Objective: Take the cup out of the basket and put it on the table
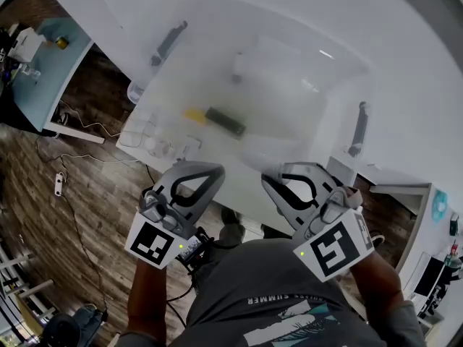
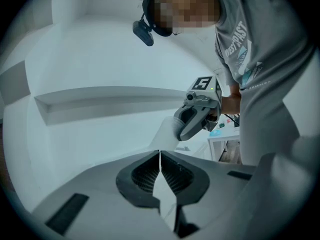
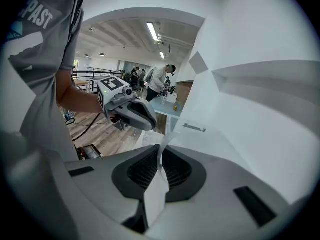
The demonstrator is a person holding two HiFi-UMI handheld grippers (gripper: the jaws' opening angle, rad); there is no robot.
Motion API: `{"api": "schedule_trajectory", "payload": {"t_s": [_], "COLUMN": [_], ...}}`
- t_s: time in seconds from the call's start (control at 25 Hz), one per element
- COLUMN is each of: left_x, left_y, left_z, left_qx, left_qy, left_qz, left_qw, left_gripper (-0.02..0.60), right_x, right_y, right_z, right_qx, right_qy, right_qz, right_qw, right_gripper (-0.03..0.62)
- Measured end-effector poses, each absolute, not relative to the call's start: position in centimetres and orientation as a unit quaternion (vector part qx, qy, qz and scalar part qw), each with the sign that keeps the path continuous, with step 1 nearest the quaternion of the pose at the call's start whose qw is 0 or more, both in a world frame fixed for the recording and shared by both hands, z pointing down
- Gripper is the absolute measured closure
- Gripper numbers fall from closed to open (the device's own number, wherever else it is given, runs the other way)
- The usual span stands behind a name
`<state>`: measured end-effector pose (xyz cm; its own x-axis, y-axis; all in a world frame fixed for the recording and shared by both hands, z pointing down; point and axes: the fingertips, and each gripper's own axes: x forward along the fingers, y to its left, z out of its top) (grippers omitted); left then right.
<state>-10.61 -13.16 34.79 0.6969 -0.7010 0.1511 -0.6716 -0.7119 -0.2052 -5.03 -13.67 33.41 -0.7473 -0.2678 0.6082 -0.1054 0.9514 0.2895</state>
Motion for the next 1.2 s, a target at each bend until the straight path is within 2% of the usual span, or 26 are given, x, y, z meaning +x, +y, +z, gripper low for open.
{"api": "schedule_trajectory", "payload": {"t_s": [0.12, 0.36, 0.64, 0.92, 1.2], "left_x": [-12.1, -14.9, -16.8, -17.6, -17.9], "left_y": [-12.6, -11.1, -9.7, -8.8, -8.1], "left_z": [35.8, 38.2, 38.6, 39.0, 39.5], "left_qx": [-0.913, -0.905, -0.890, -0.886, -0.884], "left_qy": [0.384, 0.396, 0.445, 0.450, 0.451], "left_qz": [-0.121, -0.153, -0.103, -0.107, -0.114], "left_qw": [0.060, 0.038, -0.014, -0.025, -0.036], "left_gripper": [0.566, 0.566, 0.566, 0.566, 0.566], "right_x": [-6.6, -9.0, -10.3, -10.5, -10.9], "right_y": [-12.0, -9.7, -8.7, -9.1, -8.8], "right_z": [34.4, 38.8, 46.1, 54.7, 59.6], "right_qx": [0.083, 0.046, 0.021, 0.013, 0.000], "right_qy": [-0.933, -0.929, -0.917, -0.895, -0.881], "right_qz": [-0.113, -0.099, -0.069, -0.041, -0.027], "right_qw": [0.331, 0.354, 0.393, 0.445, 0.472], "right_gripper": [0.565, 0.565, 0.565, 0.565, 0.565]}}
